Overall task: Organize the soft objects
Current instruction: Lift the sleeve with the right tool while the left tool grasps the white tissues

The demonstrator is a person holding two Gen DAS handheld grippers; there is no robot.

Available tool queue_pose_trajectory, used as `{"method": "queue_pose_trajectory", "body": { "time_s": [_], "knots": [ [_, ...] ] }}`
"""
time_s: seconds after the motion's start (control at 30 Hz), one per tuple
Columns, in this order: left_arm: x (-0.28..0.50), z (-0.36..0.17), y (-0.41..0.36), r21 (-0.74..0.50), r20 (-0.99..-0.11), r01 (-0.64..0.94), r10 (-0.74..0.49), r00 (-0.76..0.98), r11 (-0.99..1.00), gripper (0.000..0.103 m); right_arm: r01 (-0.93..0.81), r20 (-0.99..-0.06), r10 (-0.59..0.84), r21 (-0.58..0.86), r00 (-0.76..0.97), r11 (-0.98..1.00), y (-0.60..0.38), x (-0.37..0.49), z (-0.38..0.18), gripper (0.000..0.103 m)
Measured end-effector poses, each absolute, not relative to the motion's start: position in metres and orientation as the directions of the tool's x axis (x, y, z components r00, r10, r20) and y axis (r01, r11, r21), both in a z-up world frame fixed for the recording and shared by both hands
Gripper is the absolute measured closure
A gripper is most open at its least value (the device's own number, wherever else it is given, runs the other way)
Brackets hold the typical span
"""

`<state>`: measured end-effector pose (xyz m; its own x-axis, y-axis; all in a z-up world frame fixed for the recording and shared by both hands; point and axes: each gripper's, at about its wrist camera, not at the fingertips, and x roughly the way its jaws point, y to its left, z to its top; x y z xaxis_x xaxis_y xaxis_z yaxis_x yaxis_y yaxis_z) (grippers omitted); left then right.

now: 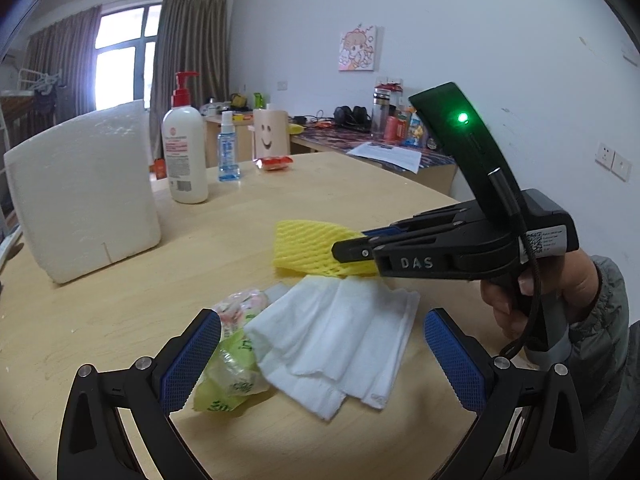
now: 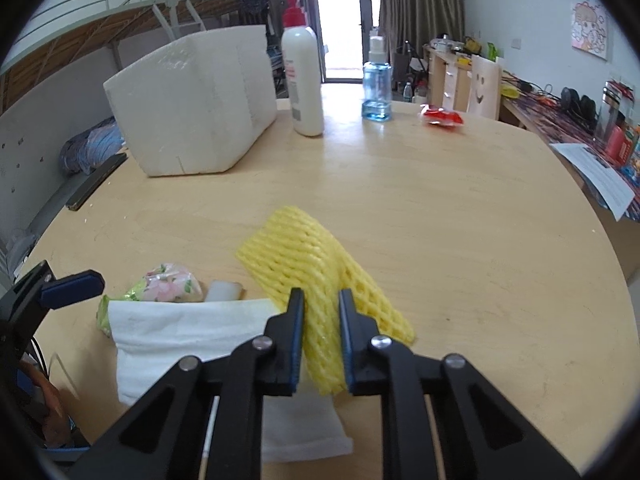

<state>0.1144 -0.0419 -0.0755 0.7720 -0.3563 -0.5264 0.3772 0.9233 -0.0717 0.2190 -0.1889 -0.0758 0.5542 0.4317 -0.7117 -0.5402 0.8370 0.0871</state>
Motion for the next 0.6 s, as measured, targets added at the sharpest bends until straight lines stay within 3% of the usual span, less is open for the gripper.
{"method": "queue_pose_trajectory", "body": {
  "time_s": [0.3,0.6],
  "knots": [
    [0.119,-0.074,-0.057,-0.039,-0.545,0.409,-0.363,0.756,0.912,0.002,-0.465,-0.694,0.409,0.120,0.593,0.877,-0.225,0.215,-0.072,0.083],
    [0.140,-0.088,-0.067,-0.033,-0.631,0.409,-0.337,0.699,0.912,0.031,-0.419,-0.694,0.402,0.156,0.598,0.894,-0.248,0.207,-0.078,0.083]
  ]
}}
